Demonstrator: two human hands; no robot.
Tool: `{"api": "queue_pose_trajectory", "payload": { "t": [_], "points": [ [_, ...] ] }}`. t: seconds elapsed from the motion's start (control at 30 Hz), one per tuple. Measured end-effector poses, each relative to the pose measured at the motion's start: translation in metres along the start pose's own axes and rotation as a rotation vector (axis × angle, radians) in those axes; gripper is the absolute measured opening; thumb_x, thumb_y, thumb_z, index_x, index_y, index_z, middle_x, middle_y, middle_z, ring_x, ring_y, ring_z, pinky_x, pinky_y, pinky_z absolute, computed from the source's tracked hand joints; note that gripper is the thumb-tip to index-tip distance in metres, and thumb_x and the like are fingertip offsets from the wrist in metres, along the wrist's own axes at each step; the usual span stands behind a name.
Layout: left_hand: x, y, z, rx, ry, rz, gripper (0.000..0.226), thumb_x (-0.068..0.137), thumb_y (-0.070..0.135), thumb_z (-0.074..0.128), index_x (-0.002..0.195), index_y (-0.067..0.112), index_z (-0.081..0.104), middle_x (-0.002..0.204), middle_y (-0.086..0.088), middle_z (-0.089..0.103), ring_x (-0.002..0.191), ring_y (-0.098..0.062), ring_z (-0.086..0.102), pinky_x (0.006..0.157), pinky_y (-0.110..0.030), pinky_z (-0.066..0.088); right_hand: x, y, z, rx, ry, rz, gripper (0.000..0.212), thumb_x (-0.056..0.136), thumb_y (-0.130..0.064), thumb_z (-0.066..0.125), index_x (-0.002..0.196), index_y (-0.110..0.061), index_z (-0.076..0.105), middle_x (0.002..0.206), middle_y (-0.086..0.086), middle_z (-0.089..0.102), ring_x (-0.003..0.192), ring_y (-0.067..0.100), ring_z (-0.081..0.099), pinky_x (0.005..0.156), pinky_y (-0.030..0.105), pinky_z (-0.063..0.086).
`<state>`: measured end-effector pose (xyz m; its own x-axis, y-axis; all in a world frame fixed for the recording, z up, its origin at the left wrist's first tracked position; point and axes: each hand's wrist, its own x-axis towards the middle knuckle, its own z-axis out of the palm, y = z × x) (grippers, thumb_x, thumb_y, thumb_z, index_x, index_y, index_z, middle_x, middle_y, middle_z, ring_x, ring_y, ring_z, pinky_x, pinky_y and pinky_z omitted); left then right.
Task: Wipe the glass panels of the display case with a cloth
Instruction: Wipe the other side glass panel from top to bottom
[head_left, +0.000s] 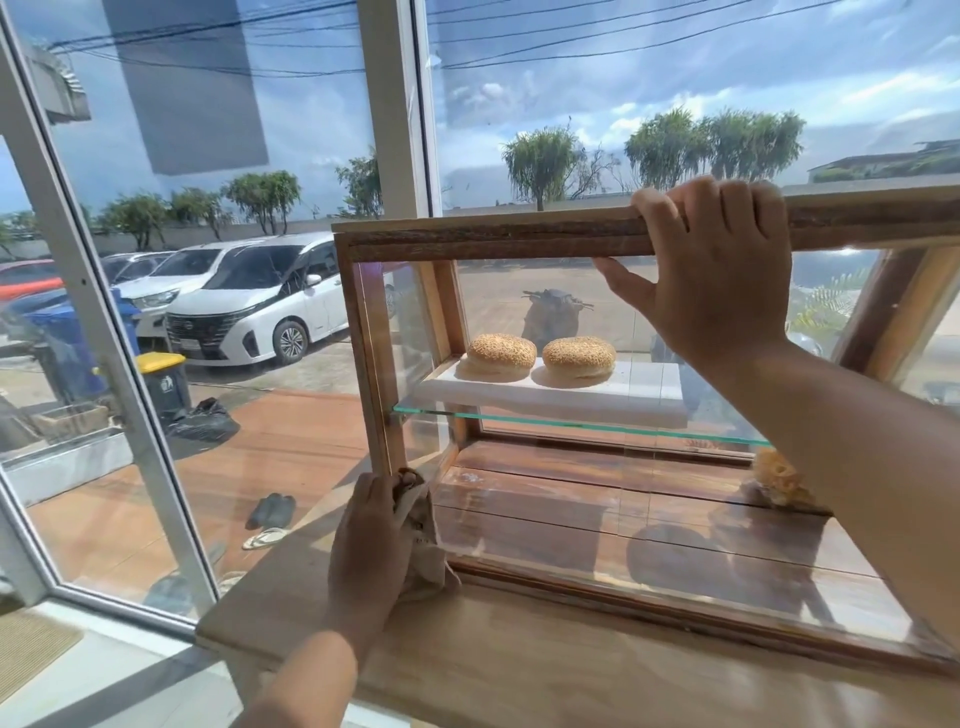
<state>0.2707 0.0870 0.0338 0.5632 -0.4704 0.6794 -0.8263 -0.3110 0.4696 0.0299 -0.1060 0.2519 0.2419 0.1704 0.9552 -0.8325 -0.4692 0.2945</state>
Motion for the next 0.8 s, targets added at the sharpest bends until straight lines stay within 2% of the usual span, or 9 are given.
{"api": "queue_pose_trajectory", "payload": {
  "t": [0.1,0.17,0.23,0.3,0.37,0.4,0.5,0.63,0.8],
  "points": [
    [0.067,0.054,-0.047,-0.143,0.241,0.042,0.009,0.091,-0.004,0.054,0.098,-0.001,0.059,0.099,-0.016,0.053,0.085,-0.026,0.052,0.072,-0.028,0.041,0.0,-0.001,0.0,-0.004,0.001,0.003,0.053,0.103,-0.059,0.04,0.118,-0.011,0.054,0.101,0.016,0.057,0.091,0.034,0.053,0.09,0.046,0.035],
    [0.112,0.086,-0.074,-0.19,0.332,0.076,0.015,0.094,-0.004,0.042,0.093,0.0,0.057,0.1,-0.019,0.053,0.083,-0.026,0.048,0.072,-0.03,0.039,0.001,0.0,-0.001,-0.002,0.002,0.008,0.052,0.102,-0.059,0.04,0.117,-0.011,0.054,0.1,0.016,0.057,0.09,0.034,0.053,0.09,0.046,0.033],
    [0.138,0.104,-0.088,-0.162,0.416,0.133,0.024,0.086,-0.011,0.045,0.1,0.0,0.061,0.105,-0.018,0.055,0.086,-0.027,0.051,0.075,-0.034,0.042,0.001,-0.001,0.0,0.001,0.004,0.012,0.052,0.102,-0.06,0.04,0.117,-0.012,0.054,0.1,0.015,0.057,0.091,0.034,0.054,0.091,0.046,0.033],
    [0.135,0.106,-0.084,-0.158,0.441,0.126,0.029,0.085,-0.014,0.043,0.102,-0.001,0.061,0.106,-0.018,0.056,0.085,-0.025,0.05,0.074,-0.026,0.039,0.0,-0.001,0.002,-0.012,-0.004,0.009,0.053,0.102,-0.06,0.039,0.117,-0.012,0.054,0.101,0.016,0.057,0.091,0.034,0.054,0.091,0.046,0.033],
    [0.107,0.092,-0.062,-0.161,0.396,0.115,0.022,0.09,-0.011,0.045,0.098,0.003,0.06,0.103,-0.016,0.056,0.082,-0.021,0.046,0.07,-0.02,0.035,0.0,0.0,0.002,-0.024,-0.004,0.004,0.053,0.102,-0.061,0.039,0.117,-0.012,0.054,0.101,0.015,0.057,0.091,0.034,0.054,0.09,0.046,0.032],
    [0.087,0.08,-0.048,-0.168,0.347,0.1,0.021,0.09,-0.008,0.05,0.101,0.005,0.06,0.105,-0.013,0.057,0.086,-0.021,0.049,0.074,-0.021,0.039,0.0,0.0,0.003,-0.027,0.002,0.006,0.053,0.102,-0.061,0.039,0.117,-0.012,0.054,0.101,0.015,0.057,0.091,0.034,0.054,0.09,0.046,0.032],
    [0.018,0.036,-0.001,-0.122,0.158,0.031,0.037,0.083,-0.008,0.06,0.115,0.008,0.059,0.112,-0.01,0.059,0.1,-0.029,0.058,0.083,-0.038,0.052,-0.001,0.0,0.004,-0.022,0.012,0.005,0.052,0.102,-0.06,0.04,0.117,-0.012,0.054,0.101,0.015,0.058,0.091,0.034,0.054,0.09,0.046,0.032],
    [-0.047,-0.001,0.032,-0.049,-0.129,-0.133,0.027,0.087,0.001,0.061,0.106,0.019,0.061,0.102,0.003,0.061,0.094,-0.023,0.063,0.076,-0.038,0.053,0.0,-0.001,0.003,-0.006,0.007,-0.003,0.052,0.102,-0.06,0.039,0.117,-0.012,0.054,0.102,0.015,0.058,0.092,0.034,0.054,0.091,0.045,0.033],
    [-0.011,0.017,0.007,-0.038,-0.083,-0.055,0.024,0.089,0.0,0.06,0.106,0.016,0.065,0.1,-0.002,0.063,0.091,-0.025,0.063,0.076,-0.036,0.053,-0.001,0.0,0.003,-0.01,0.022,0.005,0.054,0.102,-0.06,0.039,0.117,-0.011,0.055,0.101,0.016,0.058,0.09,0.034,0.054,0.09,0.046,0.035]
  ]
}}
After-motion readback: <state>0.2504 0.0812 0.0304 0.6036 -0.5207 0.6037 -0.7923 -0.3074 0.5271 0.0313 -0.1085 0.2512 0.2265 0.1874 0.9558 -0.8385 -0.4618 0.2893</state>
